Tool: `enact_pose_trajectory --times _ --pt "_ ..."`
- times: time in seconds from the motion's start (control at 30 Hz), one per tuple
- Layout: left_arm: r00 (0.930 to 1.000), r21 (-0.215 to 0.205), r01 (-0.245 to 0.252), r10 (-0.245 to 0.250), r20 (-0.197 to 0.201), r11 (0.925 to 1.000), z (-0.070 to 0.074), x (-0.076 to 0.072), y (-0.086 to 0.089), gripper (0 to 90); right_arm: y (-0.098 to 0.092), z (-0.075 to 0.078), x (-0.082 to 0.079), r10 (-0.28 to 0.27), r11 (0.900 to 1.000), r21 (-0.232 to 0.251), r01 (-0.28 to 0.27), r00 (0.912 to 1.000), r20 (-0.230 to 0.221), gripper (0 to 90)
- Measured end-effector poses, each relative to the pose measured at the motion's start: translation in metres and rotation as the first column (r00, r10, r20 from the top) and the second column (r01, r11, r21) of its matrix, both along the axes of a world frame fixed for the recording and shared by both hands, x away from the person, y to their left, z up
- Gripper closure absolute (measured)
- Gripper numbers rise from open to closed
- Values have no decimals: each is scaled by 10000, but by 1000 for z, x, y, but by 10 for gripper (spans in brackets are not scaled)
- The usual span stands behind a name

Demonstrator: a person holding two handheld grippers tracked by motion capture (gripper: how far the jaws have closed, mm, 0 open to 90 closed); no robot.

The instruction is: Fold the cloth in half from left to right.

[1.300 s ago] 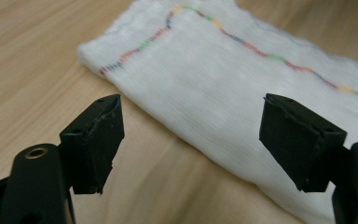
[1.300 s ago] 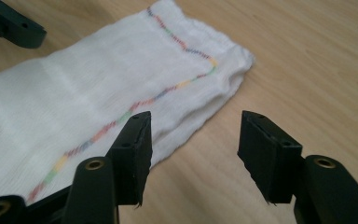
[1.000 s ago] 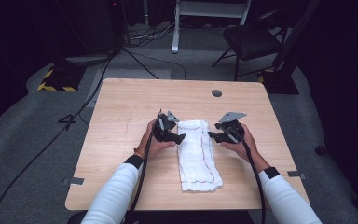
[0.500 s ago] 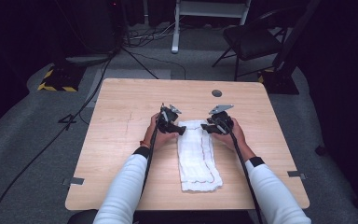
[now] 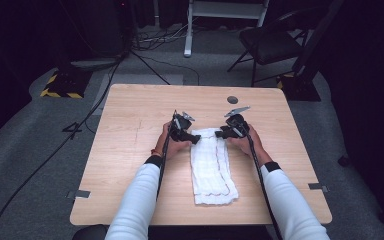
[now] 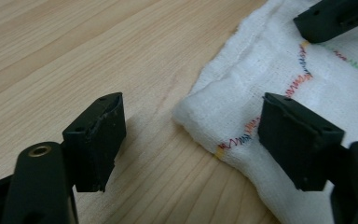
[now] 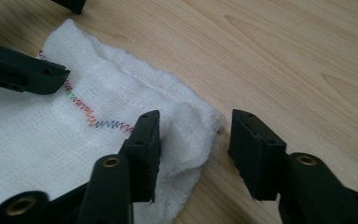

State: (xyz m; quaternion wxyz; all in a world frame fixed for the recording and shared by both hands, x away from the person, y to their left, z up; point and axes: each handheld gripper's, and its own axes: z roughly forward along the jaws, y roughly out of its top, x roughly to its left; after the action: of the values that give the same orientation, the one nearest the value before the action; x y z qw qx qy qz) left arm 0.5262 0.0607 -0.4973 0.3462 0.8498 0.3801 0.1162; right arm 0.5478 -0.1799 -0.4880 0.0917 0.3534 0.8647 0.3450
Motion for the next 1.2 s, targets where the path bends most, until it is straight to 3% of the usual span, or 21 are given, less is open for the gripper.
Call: enact_pose_trajectory --times 0.03,0.1,0.17,0.27,0.3,0.33,0.4,0.47,0.67,0.8,0.97,1.07,1.13,1.2 --pt "9999 -17 133 -133 18 9999 0 0 0 262 0 0 0 0 10000 0 0 10000 0 653" --pt "9997 -163 246 -245 85 9996 0 0 0 391 1 1 0 101 9999 135 -98 9996 -279 736" --pt "9992 -227 408 -406 61 9989 1 0 0 422 1 1 0 134 9998 140 -129 9994 -321 751" --pt "9980 -374 595 -602 -170 9975 3 0 -1 601 3 1 -1 95 9999 119 -90 9992 -397 792" --pt "9977 -478 627 -639 -243 9969 3 0 -1 601 3 2 -1 92 9999 79 -89 9992 -379 798" --pt "9972 -519 666 -682 -311 9964 3 0 -2 683 5 3 -3 32 10000 -74 -34 9995 -318 816" --pt "9964 -569 727 -751 -402 9957 3 0 -2 715 6 3 -3 49 9999 -112 -52 9997 -246 821" --pt "9963 -630 730 -757 -413 9953 3 0 -2 779 9 3 -7 11 9995 -325 -9 10000 67 832" --pt "9985 -282 546 -548 -62 9981 12 3 -3 812 7 7 -10 -235 9994 -240 247 9984 507 838" --pt "9985 -413 497 -487 245 9979 23 5 -5 817 5 19 -13 -463 9989 13 465 9918 1195 841" --pt "9948 -597 677 -628 799 9959 40 4 -1 818 3 31 -16 -560 9984 214 533 9854 1605 842" --pt "9897 -439 707 -646 1276 9965 50 1 -2 820 3 43 -20 -507 9987 201 477 9779 2027 842" --pt "9862 -571 808 -716 1492 9951 58 -1 -1 822 2 48 -21 -547 9984 272 499 9738 2208 842" --pt "9856 -579 841 -745 1517 9948 60 -1 -1 822 1 50 -22 -600 9979 385 528 9733 2216 842"
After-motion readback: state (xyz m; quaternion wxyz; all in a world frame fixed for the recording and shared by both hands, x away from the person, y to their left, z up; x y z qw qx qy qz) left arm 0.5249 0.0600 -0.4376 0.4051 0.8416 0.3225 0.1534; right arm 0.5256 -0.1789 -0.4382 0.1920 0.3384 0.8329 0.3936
